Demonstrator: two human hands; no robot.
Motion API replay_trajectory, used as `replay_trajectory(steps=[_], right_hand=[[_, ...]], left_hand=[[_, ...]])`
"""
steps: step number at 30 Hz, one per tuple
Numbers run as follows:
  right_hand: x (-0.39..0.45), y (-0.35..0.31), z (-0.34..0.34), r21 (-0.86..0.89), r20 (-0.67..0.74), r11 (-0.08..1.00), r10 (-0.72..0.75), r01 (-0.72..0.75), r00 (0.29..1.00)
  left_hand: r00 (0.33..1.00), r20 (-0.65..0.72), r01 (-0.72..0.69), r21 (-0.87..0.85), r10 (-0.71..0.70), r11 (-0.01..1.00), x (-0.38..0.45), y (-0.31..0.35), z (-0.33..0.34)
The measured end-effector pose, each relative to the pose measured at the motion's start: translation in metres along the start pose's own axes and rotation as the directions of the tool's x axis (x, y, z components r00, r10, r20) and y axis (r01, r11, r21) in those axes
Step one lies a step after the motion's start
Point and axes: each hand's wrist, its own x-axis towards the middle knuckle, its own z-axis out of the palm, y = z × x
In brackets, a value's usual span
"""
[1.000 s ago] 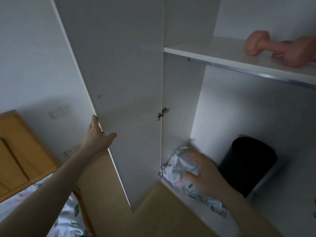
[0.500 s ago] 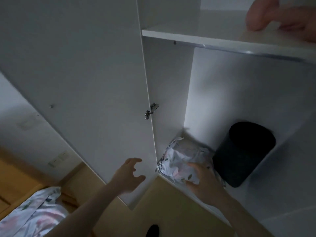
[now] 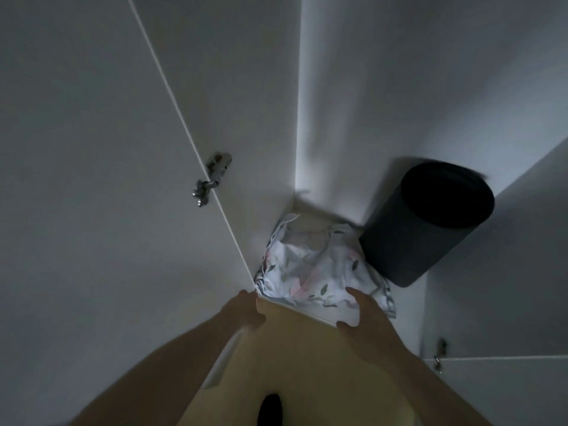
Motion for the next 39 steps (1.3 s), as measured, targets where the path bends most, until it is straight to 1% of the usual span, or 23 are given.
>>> replay_trajectory(steps=[3,7,13,16,18,20,22,24,26,27,29,32,33,34,36,38,39], right_hand=[[0.040,0.027,0.022,-0.033,0.027,0.997,0.072,-0.071,0.997],[0.100,0.071,0.056,-0.035,0.032,0.989,0.142,-0.141,0.989],[0.185,0.140,0.116,0.013,0.026,0.981,0.194,-0.194,0.981],[0.216,0.168,0.137,0.012,0.039,0.979,0.202,-0.203,0.979],[0.230,0.183,0.147,0.016,0.039,0.978,0.206,-0.207,0.978],[0.242,0.202,0.157,0.022,0.040,0.976,0.215,-0.216,0.976],[0.251,0.218,0.164,0.037,0.041,0.970,0.239,-0.240,0.970],[0.259,0.237,0.172,0.058,0.037,0.964,0.258,-0.260,0.965],[0.265,0.253,0.180,0.066,0.041,0.957,0.280,-0.282,0.959],[0.266,0.259,0.184,0.085,0.042,0.952,0.292,-0.294,0.956],[0.268,0.270,0.190,0.138,0.033,0.939,0.314,-0.316,0.949],[0.268,0.281,0.198,0.193,0.026,0.924,0.330,-0.329,0.943],[0.267,0.283,0.200,0.207,0.025,0.918,0.341,-0.338,0.940],[0.266,0.285,0.203,0.219,0.019,0.912,0.351,-0.346,0.936],[0.261,0.287,0.203,0.260,0.013,0.893,0.378,-0.368,0.926],[0.253,0.288,0.203,0.305,0.014,0.871,0.401,-0.386,0.916],[0.247,0.287,0.202,0.315,0.019,0.863,0.411,-0.395,0.912]], left_hand=[[1.000,0.020,0.001,0.019,-0.001,1.000,0.056,0.001,0.023],[1.000,-0.016,-0.019,-0.012,0.019,1.000,0.137,0.002,0.054],[0.998,-0.069,0.004,-0.047,-0.008,0.999,0.259,-0.012,0.114],[0.995,-0.083,0.051,-0.052,-0.055,0.997,0.309,-0.009,0.128],[0.988,-0.135,0.070,-0.051,-0.076,0.996,0.337,-0.006,0.135],[0.976,-0.187,0.097,-0.097,-0.114,0.991,0.364,-0.004,0.144],[0.963,-0.202,0.149,-0.141,-0.176,0.979,0.386,-0.007,0.150],[0.952,-0.167,0.219,-0.215,-0.256,0.952,0.408,-0.009,0.157],[0.923,-0.123,0.297,-0.375,-0.365,0.878,0.425,-0.011,0.164],[0.909,-0.105,0.324,-0.429,-0.403,0.843,0.429,-0.010,0.165],[0.901,-0.059,0.355,-0.468,-0.430,0.809,0.441,-0.017,0.169],[0.905,-0.046,0.369,-0.408,-0.423,0.835,0.440,-0.011,0.166],[0.919,-0.025,0.352,-0.400,-0.394,0.846,0.435,-0.007,0.167],[0.941,0.024,0.316,-0.419,-0.337,0.851,0.430,-0.002,0.169],[0.964,0.127,0.267,-0.497,-0.235,0.825,0.414,0.010,0.177],[0.974,0.154,0.222,-0.514,-0.165,0.829,0.395,0.021,0.187],[0.977,0.156,0.207,-0.496,-0.147,0.843,0.386,0.025,0.191]])
